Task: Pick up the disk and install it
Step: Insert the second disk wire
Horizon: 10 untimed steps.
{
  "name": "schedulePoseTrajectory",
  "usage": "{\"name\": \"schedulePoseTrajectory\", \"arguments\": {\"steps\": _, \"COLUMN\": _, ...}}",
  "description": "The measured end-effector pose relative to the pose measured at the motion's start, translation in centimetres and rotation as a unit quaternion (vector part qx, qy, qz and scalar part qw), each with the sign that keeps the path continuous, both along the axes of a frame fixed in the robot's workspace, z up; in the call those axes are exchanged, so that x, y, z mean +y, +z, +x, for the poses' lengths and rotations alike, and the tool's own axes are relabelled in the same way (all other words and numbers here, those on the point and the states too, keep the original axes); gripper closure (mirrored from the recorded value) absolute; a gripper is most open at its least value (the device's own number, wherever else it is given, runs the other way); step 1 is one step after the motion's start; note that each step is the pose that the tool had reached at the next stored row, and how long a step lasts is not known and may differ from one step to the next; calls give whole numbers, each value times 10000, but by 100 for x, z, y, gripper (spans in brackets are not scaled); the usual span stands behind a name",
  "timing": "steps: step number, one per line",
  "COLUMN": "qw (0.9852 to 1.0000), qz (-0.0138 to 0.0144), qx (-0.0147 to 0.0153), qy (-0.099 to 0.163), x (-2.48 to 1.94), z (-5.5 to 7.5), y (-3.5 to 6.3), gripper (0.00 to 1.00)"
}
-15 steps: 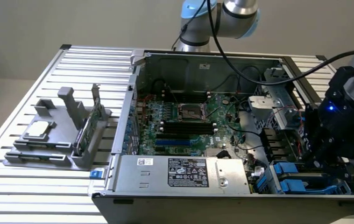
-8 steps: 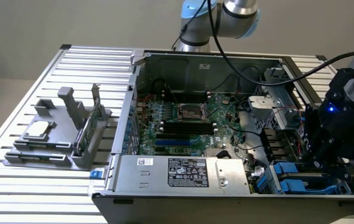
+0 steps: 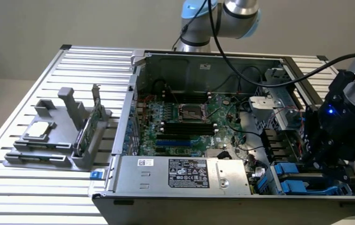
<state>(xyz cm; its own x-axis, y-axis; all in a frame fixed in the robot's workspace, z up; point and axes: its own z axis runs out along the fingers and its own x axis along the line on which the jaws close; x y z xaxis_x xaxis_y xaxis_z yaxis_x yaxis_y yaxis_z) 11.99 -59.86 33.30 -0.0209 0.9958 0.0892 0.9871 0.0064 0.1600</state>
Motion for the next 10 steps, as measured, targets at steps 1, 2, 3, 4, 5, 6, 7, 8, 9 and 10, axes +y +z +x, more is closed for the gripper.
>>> {"name": "schedulePoseTrajectory", "arguments": {"steps": 1, "qw": 10000, "qz": 4, "qx": 0, "qy": 0, "x": -1, "z": 0, "y": -4, "gripper": 83}}
{"name": "schedulePoseTrajectory", "arguments": {"steps": 2, "qw": 10000, "qz": 7, "qx": 0, "qy": 0, "x": -3, "z": 0, "y": -8, "gripper": 83}}
{"name": "schedulePoseTrajectory", "arguments": {"steps": 3, "qw": 10000, "qz": 9, "qx": 0, "qy": 0, "x": -4, "z": 0, "y": -12, "gripper": 83}}
{"name": "schedulePoseTrajectory", "arguments": {"steps": 4, "qw": 10000, "qz": 11, "qx": 0, "qy": 0, "x": -6, "z": 0, "y": -12, "gripper": 83}}
{"name": "schedulePoseTrajectory", "arguments": {"steps": 5, "qw": 10000, "qz": 14, "qx": 0, "qy": 0, "x": -8, "z": 0, "y": -13, "gripper": 83}}
{"name": "schedulePoseTrajectory", "arguments": {"steps": 6, "qw": 10000, "qz": 15, "qx": 1, "qy": 0, "x": -8, "z": 0, "y": -14, "gripper": 83}}
{"name": "schedulePoseTrajectory", "arguments": {"steps": 7, "qw": 10000, "qz": 18, "qx": 1, "qy": 0, "x": -8, "z": 0, "y": -13, "gripper": 82}}
{"name": "schedulePoseTrajectory", "arguments": {"steps": 8, "qw": 10000, "qz": 20, "qx": 2, "qy": 0, "x": -9, "z": 0, "y": -7, "gripper": 82}}
{"name": "schedulePoseTrajectory", "arguments": {"steps": 9, "qw": 10000, "qz": 18, "qx": 2, "qy": 0, "x": -9, "z": 0, "y": 7, "gripper": 75}}
{"name": "schedulePoseTrajectory", "arguments": {"steps": 10, "qw": 10000, "qz": 16, "qx": 2, "qy": 0, "x": -9, "z": 0, "y": 29, "gripper": 75}}
